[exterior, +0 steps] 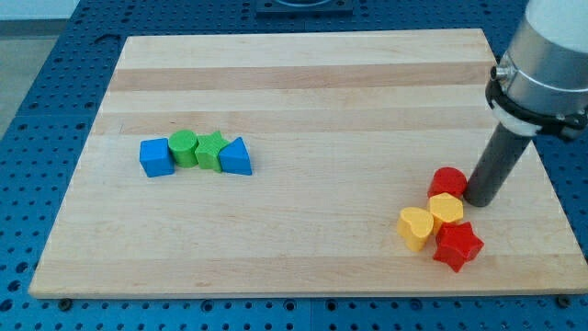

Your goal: Separate triangle from the green star

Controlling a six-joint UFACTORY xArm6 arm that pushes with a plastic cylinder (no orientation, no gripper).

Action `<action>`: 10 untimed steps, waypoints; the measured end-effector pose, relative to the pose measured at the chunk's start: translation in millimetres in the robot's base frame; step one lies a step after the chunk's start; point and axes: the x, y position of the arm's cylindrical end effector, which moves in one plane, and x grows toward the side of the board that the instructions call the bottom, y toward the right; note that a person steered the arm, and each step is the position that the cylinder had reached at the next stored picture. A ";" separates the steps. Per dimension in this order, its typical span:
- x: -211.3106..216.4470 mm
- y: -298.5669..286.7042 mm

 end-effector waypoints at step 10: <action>-64.8 -279.7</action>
